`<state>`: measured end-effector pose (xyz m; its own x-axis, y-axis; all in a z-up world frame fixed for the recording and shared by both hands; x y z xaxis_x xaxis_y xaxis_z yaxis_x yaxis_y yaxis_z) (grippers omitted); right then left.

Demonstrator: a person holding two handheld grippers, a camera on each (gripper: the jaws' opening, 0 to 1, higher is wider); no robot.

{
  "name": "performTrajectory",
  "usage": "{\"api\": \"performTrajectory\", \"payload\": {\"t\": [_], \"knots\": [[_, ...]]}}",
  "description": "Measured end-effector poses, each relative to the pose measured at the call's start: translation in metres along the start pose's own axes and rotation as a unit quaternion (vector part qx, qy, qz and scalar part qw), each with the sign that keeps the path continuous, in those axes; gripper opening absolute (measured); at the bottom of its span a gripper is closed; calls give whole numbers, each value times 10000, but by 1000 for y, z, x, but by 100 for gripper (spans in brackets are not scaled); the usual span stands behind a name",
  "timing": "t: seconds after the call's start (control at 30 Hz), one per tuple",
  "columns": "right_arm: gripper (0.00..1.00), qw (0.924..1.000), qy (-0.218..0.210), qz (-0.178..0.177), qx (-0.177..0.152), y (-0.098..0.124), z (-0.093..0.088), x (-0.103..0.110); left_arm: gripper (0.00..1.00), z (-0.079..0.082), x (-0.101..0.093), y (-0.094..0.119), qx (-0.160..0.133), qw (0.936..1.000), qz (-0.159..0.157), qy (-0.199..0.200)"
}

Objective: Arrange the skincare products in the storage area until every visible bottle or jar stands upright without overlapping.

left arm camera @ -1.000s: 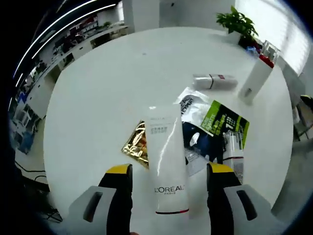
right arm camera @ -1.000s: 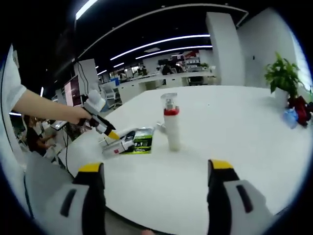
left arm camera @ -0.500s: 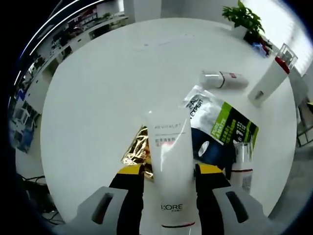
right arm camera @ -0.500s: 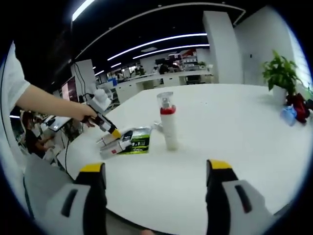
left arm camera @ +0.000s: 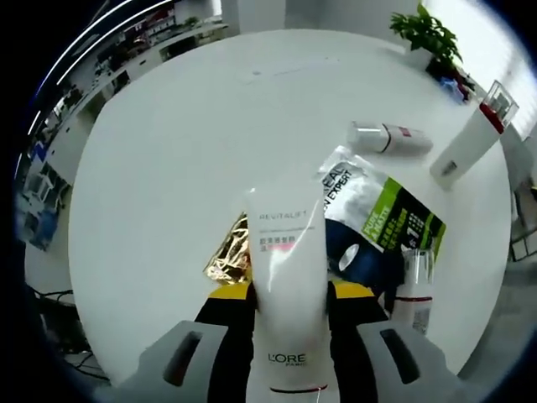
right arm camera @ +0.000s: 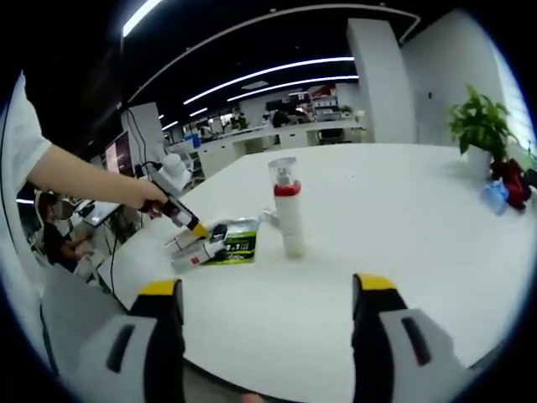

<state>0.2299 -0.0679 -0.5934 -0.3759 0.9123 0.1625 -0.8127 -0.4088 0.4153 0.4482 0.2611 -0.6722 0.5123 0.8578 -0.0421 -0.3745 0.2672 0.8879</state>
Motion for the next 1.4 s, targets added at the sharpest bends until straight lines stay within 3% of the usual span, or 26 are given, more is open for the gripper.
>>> {"api": "performTrajectory", "payload": {"t": [0.27,0.4,0.6,0.8,1.0,1.4], "knots": [[82,10000,14,10,-13,0,0,0,31,-6,0,10,-168,9998,12,88],[82,10000,26,15,-36,1,1,0,31,-12,-8,19,-574,9983,-115,21],[82,9999,65,40,-68,1,1,1,31,-24,-12,33,-970,9953,13,53],[81,9999,116,81,-75,2,1,3,31,-40,-23,47,-1338,9904,-47,354],[81,9997,180,128,-90,1,2,4,31,-60,-39,62,-1502,9862,-145,683],[81,9992,274,266,-131,2,3,8,31,-89,-72,93,-1789,9798,-270,855]]}}
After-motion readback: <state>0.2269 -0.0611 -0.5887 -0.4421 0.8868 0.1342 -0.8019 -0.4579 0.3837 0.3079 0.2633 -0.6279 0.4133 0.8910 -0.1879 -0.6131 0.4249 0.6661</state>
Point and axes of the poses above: the point that each gripper's makers call its tool centre point, and the gripper's own axes: y roughly backward along the fingers, x roughly to its left, z roughly out of its top, the point moved 8 cm from there along y, roughly backward along the fingers
